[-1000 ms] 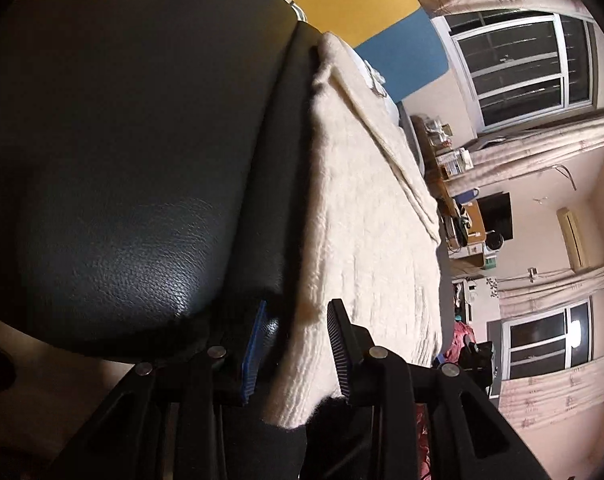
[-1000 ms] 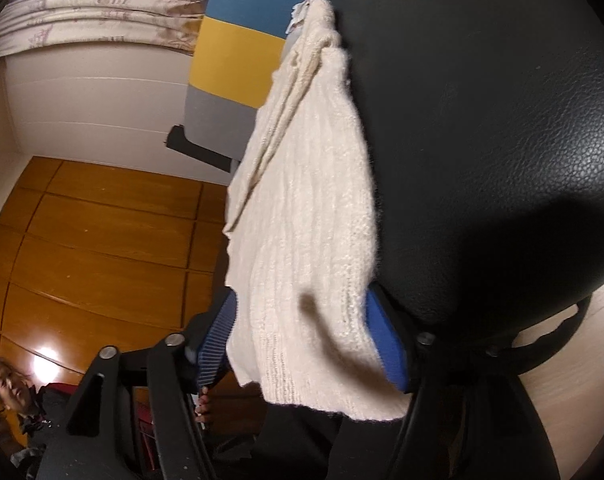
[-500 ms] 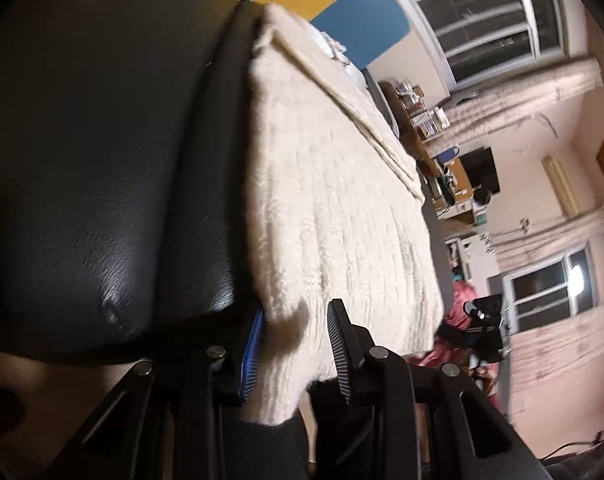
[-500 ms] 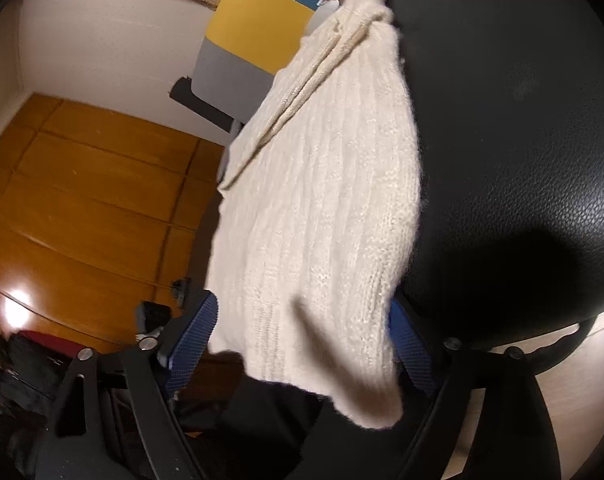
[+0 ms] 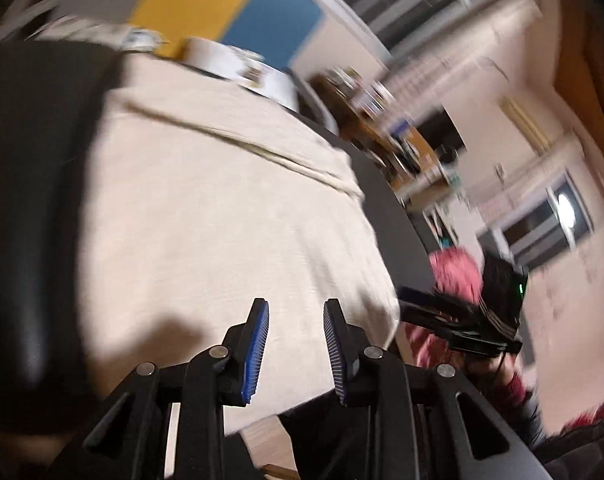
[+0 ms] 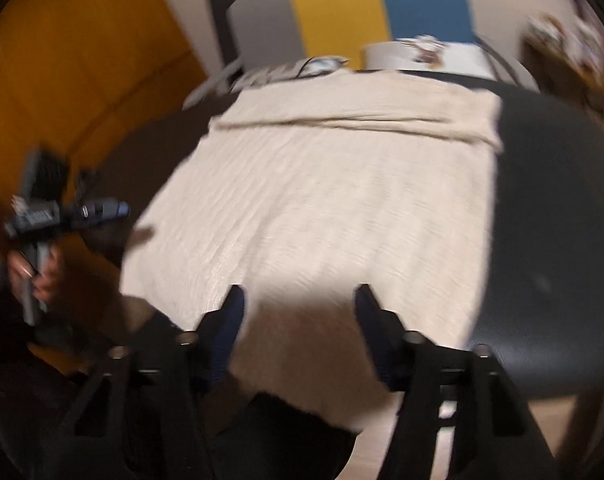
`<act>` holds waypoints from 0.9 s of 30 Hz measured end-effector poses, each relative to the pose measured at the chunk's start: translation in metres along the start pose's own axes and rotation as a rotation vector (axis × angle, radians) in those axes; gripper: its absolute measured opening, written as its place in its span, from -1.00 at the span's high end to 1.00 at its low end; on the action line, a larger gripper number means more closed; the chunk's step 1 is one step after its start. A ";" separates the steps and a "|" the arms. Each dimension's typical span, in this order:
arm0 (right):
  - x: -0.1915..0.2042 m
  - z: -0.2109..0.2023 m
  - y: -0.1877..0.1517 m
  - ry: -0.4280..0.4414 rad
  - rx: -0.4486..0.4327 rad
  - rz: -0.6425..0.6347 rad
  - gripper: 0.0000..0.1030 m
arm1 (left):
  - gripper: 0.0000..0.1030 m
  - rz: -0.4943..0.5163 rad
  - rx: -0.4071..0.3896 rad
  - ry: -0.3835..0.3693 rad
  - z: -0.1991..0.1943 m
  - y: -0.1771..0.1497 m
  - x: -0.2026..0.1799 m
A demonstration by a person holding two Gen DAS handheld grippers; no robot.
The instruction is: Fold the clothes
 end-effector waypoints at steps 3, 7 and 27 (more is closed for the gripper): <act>0.008 0.027 0.006 -0.092 0.071 -0.054 0.07 | 0.48 0.061 0.068 0.091 0.029 0.002 -0.012; -0.004 0.040 0.002 -0.176 0.139 -0.057 0.07 | 0.48 0.082 0.143 0.184 0.047 -0.007 -0.001; -0.129 -0.032 -0.089 0.488 -0.123 0.518 -0.07 | 0.33 -0.373 -0.068 -0.045 -0.056 -0.075 0.123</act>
Point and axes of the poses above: each gripper's, at about its wrist camera, not at the fingertips, and z roughly the way its jaws point, x to its left, y to its top, the point moved 6 cm from there along z, roughly the way its jaws point, and after that the axes turned 11 degrees about x, right-handed, at the moved point
